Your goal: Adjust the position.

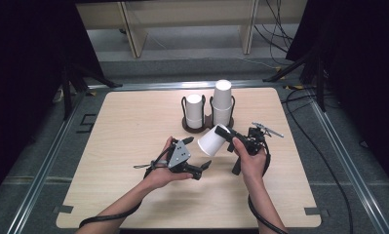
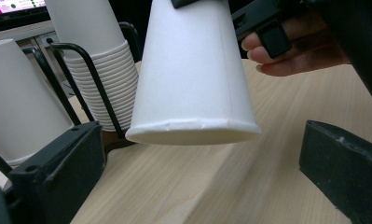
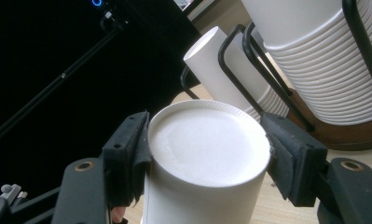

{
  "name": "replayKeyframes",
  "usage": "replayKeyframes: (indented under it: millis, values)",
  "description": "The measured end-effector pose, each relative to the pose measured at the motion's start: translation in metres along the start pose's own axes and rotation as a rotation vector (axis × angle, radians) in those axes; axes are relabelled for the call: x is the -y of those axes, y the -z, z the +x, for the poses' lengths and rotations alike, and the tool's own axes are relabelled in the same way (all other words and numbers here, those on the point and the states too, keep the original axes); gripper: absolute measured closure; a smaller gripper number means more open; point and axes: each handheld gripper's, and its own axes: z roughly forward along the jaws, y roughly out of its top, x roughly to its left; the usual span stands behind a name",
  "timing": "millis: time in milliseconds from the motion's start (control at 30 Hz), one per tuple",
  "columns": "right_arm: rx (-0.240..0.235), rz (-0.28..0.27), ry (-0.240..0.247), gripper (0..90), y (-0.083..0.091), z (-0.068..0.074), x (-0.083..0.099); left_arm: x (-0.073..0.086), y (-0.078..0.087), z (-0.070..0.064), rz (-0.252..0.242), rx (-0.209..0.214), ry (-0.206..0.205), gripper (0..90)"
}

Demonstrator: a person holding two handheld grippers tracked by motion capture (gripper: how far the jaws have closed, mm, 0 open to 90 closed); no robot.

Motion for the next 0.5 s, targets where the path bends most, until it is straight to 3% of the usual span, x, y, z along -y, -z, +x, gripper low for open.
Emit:
replayKeyframes:
  millis: [300, 367, 467, 500]
  values:
    - [-0.019, 0.000, -0.030, 36.1, 0.003, -0.003, 0.000, 0.001, -0.006, 0.000, -0.014, 0.005, 0.000, 0.0]
    - [-0.052, 0.017, -0.109, 36.1, 0.004, -0.002, 0.001, 0.000, -0.007, -0.001, -0.019, 0.012, -0.005, 0.0]
    - [-0.063, 0.003, -0.090, 36.1, 0.005, -0.005, 0.002, 0.000, -0.011, -0.002, -0.039, 0.020, -0.002, 0.0]
    - [-0.055, 0.009, -0.133, 36.1, 0.006, -0.003, 0.002, 0.000, -0.011, -0.003, -0.029, 0.021, -0.006, 0.0]
